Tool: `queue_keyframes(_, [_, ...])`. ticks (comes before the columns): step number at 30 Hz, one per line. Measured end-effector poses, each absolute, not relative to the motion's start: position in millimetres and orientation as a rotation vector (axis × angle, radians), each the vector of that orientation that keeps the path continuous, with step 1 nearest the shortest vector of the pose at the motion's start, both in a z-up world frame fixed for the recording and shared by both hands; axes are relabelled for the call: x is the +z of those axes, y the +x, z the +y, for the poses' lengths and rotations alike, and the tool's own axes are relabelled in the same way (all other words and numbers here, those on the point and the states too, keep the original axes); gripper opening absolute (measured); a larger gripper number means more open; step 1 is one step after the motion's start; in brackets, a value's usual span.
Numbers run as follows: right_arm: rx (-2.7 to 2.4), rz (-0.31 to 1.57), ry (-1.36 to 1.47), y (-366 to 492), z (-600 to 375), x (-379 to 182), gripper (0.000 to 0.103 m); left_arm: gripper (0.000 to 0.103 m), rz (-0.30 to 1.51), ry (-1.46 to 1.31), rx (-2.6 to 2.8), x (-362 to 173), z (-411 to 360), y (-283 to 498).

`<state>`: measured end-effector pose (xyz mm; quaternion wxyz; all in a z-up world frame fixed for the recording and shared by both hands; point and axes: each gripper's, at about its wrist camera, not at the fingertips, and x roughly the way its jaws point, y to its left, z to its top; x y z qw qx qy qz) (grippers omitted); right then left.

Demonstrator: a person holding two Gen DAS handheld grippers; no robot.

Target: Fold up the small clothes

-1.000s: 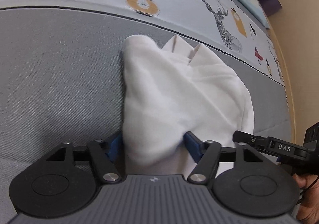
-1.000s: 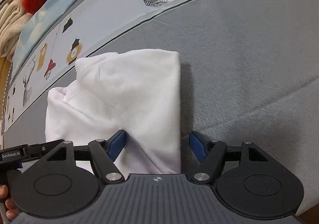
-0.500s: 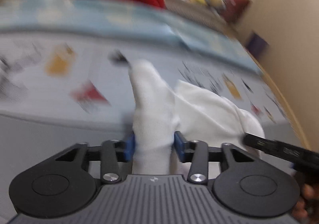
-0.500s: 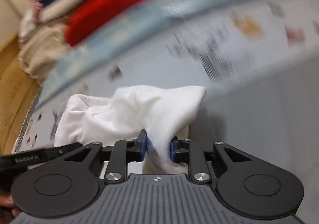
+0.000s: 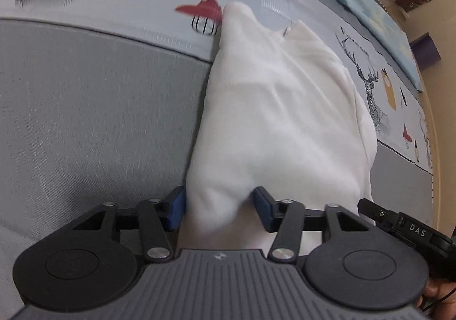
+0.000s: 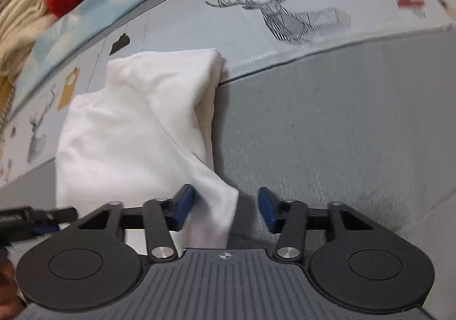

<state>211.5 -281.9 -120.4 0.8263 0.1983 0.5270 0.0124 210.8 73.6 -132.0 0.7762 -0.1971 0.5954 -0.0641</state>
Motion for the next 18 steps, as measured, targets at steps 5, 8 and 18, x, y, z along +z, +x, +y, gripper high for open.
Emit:
queue_keyframes(5, [0.095, 1.13, 0.429, 202, -280, -114, 0.045, 0.051, 1.297, -0.363, -0.155, -128, 64, 207])
queue_keyframes(8, [0.138, 1.225, 0.333, 198, -270, -125, 0.04, 0.051, 1.304, -0.316, -0.147, -128, 56, 200])
queue_keyframes(18, [-0.133, 1.145, 0.154, 164, -289, -101, 0.033, 0.079, 1.144, -0.009, -0.043, -81, 40, 152])
